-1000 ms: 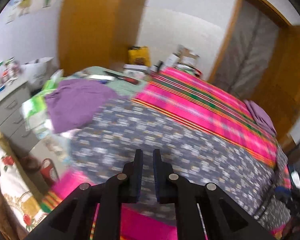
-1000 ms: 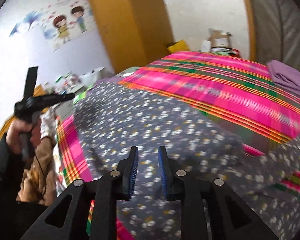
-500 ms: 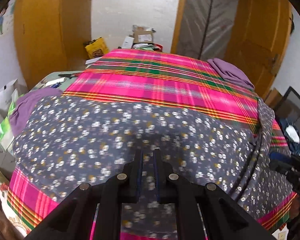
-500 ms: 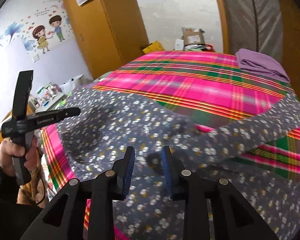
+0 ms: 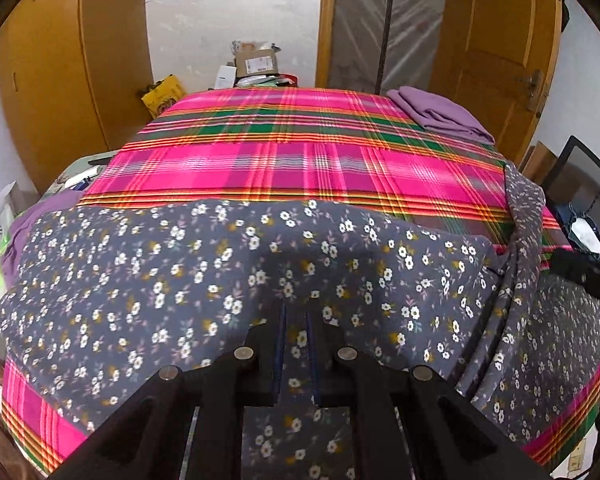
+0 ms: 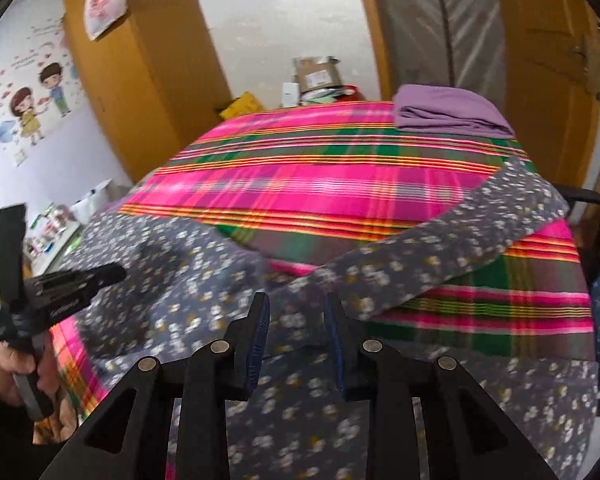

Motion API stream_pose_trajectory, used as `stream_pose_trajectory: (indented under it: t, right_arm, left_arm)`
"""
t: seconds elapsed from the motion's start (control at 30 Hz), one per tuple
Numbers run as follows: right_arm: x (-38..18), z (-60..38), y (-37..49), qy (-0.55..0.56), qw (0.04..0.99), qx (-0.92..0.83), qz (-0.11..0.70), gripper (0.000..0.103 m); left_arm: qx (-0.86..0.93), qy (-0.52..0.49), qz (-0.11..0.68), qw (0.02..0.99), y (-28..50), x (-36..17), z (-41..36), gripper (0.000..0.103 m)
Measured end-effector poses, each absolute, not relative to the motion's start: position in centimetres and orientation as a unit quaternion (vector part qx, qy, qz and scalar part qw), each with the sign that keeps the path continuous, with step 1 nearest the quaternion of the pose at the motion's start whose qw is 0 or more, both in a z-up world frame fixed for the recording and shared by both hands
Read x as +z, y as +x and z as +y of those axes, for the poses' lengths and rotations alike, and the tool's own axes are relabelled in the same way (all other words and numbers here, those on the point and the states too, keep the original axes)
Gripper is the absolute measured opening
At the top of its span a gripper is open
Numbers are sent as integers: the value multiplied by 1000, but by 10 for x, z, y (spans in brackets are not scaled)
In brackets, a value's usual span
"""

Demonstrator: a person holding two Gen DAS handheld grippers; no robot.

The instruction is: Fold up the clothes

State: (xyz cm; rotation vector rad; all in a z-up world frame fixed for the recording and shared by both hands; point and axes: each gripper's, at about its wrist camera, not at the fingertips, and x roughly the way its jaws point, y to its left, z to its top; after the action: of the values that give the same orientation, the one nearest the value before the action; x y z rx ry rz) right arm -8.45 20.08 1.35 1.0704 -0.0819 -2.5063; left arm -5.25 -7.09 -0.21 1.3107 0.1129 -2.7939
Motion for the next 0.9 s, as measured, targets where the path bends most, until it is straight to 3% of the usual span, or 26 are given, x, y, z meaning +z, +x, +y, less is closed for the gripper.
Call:
stream_pose_trajectory:
  t: [0.3,0.43,0.9]
  right_arm:
    - [13,212,-121,398,131,-908,-18,29]
    - [14,218,-140,407,96,-908,-9,36]
    - [-15,203,-187,468,40,-883,25,37]
  left_arm:
    - [-899,436,40,26,-61,-16,-71,9]
    - [-898,437,43,24,-61,-19,-72,9]
    - [-899,434,47,12,-61,-19,-73,9]
